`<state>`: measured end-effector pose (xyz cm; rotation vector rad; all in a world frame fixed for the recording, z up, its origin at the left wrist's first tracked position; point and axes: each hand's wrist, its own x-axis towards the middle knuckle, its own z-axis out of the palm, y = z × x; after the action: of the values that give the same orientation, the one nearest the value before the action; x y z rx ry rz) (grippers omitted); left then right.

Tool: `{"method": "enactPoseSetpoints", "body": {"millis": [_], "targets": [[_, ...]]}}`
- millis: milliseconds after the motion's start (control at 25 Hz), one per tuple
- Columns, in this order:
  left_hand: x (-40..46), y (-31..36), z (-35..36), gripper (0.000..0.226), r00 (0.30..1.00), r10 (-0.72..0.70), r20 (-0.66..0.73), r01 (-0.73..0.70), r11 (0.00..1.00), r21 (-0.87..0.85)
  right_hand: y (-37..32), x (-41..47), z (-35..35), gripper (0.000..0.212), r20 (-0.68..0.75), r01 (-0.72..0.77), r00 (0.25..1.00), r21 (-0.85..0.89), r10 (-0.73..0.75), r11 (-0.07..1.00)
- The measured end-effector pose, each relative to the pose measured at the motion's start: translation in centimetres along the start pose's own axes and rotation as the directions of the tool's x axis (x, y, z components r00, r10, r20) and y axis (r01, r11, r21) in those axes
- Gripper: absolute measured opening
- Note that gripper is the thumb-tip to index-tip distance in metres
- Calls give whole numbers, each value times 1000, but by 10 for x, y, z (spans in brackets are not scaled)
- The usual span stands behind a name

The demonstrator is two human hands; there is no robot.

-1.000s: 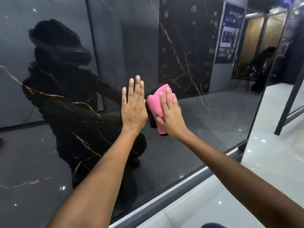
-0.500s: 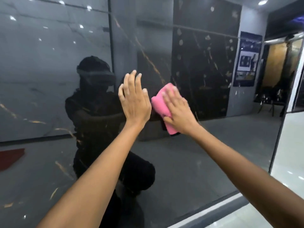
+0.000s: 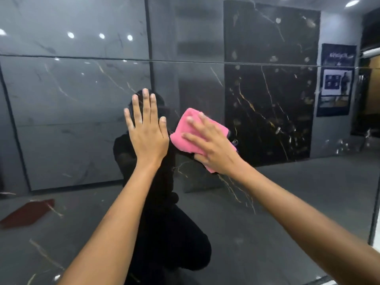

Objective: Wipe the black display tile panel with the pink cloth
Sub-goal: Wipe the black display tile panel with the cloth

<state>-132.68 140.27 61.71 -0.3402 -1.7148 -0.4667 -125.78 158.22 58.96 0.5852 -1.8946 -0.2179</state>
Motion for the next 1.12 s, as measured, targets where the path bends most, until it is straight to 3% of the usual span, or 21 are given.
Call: {"method": "enactPoseSetpoints", "body": {"millis": [80,160,200,240,280,320,360,400,440,480,520,600,680,720,760,800,880,960,1000,1040,1120], "targets": [[0,2,0,58,1000,-15,1,15,1000,8,62,-4,-8,58,-158,-210,967,-46,201,977],[-2,4,0,58,999,-34,-3,34,999,29,106,-6,-38,65,-284,-707,631,175,722,686],[-3,6,1,58,999,-35,-3,35,999,39,118,-2,-49,66,-304,-823,418,271,856,499],[-3,6,1,58,999,-36,0,36,998,49,114,12,-54,68,-293,-863,304,318,906,393],[-2,5,0,57,999,-36,3,35,998,58,96,32,-52,71,-268,-852,308,349,913,390],[-1,5,0,58,999,-35,6,34,998,60,71,54,-47,75,-239,-792,433,359,869,493],[-1,4,-1,58,999,-32,9,32,998,54,44,70,-38,77,-205,-665,656,296,726,685],[-1,4,-2,58,1000,-24,12,23,999,43,21,77,-28,78,-136,-437,879,155,458,886],[-1,3,-3,57,1000,-10,13,10,999,31,7,78,-21,76,-27,-179,984,5,179,984],[-1,1,-4,57,1000,1,14,-1,1000,21,11,77,-23,74,44,-18,999,-96,23,995],[-1,-1,-4,58,1000,9,17,-9,1000,15,32,76,-31,73,32,-14,999,-136,18,991],[-1,-6,-4,58,999,40,32,-40,999,8,74,66,-53,75,-138,-451,884,-4,446,893],[-3,-8,-3,58,997,68,35,-69,997,20,96,59,-74,74,-213,-838,464,208,860,504],[-3,-8,-3,58,997,69,33,-70,997,30,88,65,-74,74,-196,-887,346,252,918,388],[-3,-8,-2,58,997,67,29,-68,997,35,71,78,-70,75,-195,-869,374,270,907,416],[-3,-8,-1,57,998,63,25,-64,997,35,49,90,-59,77,-196,-787,541,227,818,574],[-3,-8,-1,57,998,66,19,-66,997,32,11,88,-30,79,-60,-374,926,4,373,928],[-4,-8,0,57,997,73,13,-73,997,16,25,66,-31,79,22,-135,990,-135,139,982],[-4,-9,0,58,997,71,14,-71,997,6,48,51,-38,80,-25,-247,969,-108,246,963],[-4,-10,-1,58,998,67,18,-67,998,0,73,34,-45,81,-96,-494,867,-41,489,869],[-3,-6,-2,59,999,46,25,-45,999,-12,112,3,-65,78,-142,-892,417,127,898,434]]}}
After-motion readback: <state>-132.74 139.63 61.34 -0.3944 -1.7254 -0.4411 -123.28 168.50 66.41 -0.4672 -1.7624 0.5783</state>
